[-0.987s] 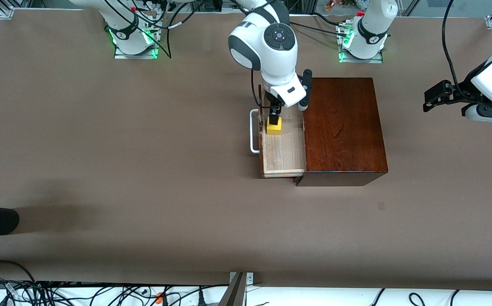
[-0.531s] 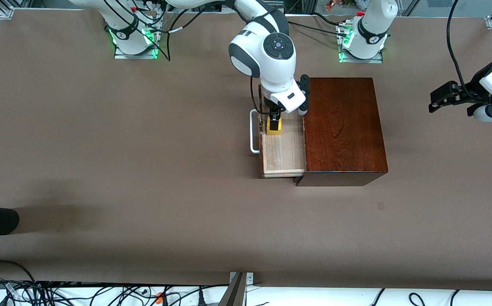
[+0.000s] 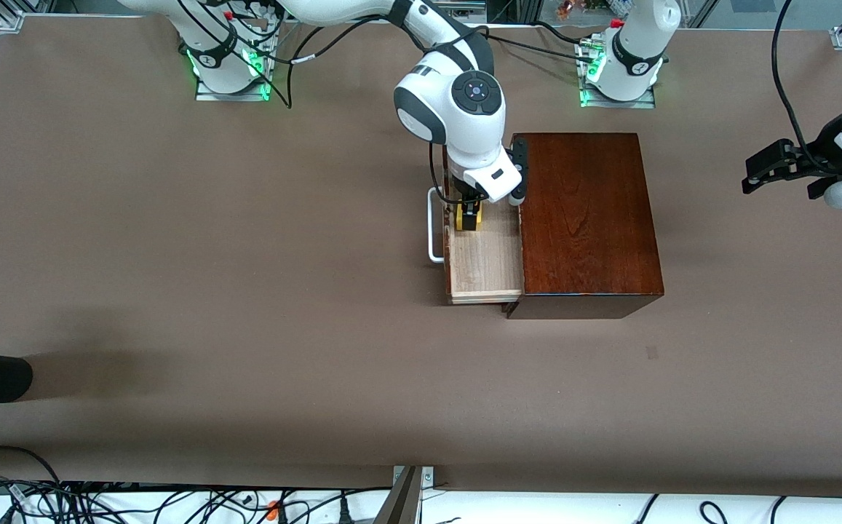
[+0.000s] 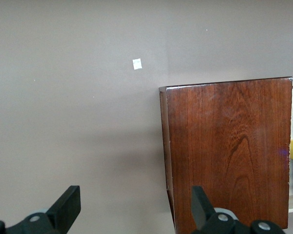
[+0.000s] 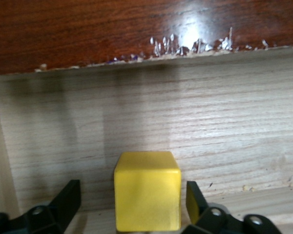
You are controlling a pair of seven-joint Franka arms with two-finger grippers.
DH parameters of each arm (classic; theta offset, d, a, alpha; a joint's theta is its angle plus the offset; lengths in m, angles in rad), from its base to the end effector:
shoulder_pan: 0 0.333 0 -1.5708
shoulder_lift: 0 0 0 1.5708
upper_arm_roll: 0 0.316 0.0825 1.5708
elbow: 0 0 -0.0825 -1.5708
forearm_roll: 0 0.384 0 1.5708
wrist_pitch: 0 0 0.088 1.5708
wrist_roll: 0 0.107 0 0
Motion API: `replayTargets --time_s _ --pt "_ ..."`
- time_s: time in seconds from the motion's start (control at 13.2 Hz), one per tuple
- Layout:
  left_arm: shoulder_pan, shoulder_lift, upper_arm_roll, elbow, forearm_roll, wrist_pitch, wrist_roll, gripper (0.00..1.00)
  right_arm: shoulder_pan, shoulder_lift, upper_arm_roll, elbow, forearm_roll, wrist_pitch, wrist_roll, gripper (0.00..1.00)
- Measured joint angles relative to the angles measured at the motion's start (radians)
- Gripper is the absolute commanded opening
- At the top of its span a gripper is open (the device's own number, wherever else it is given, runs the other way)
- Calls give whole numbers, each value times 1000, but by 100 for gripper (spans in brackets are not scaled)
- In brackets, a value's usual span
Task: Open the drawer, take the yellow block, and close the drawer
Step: 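Lower the right gripper and grasp the yellow cube, then lift the cube out with the right gripper while the left gripper reaches the drawer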
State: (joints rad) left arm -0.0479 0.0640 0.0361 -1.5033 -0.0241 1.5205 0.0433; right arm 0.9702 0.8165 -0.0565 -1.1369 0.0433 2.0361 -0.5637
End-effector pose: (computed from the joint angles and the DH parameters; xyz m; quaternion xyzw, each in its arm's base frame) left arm 0.5691 -0.0101 0.6160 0.9993 -0.0279 -0.0232 0.0113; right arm 0.4580 0.6195 0.3236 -0.7381 -0.6734 -0.0413 0.0069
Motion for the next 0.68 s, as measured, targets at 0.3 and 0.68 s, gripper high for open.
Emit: replayTargets --time_s 0.3,0.68 --pt "2 0 0 -6 -1 0 0 100 -1 5 -1 0 -19 8 -3 15" --pt "3 -2 0 -9 -1 6 1 100 -2 2 -8 20 -36 -2 -4 0"
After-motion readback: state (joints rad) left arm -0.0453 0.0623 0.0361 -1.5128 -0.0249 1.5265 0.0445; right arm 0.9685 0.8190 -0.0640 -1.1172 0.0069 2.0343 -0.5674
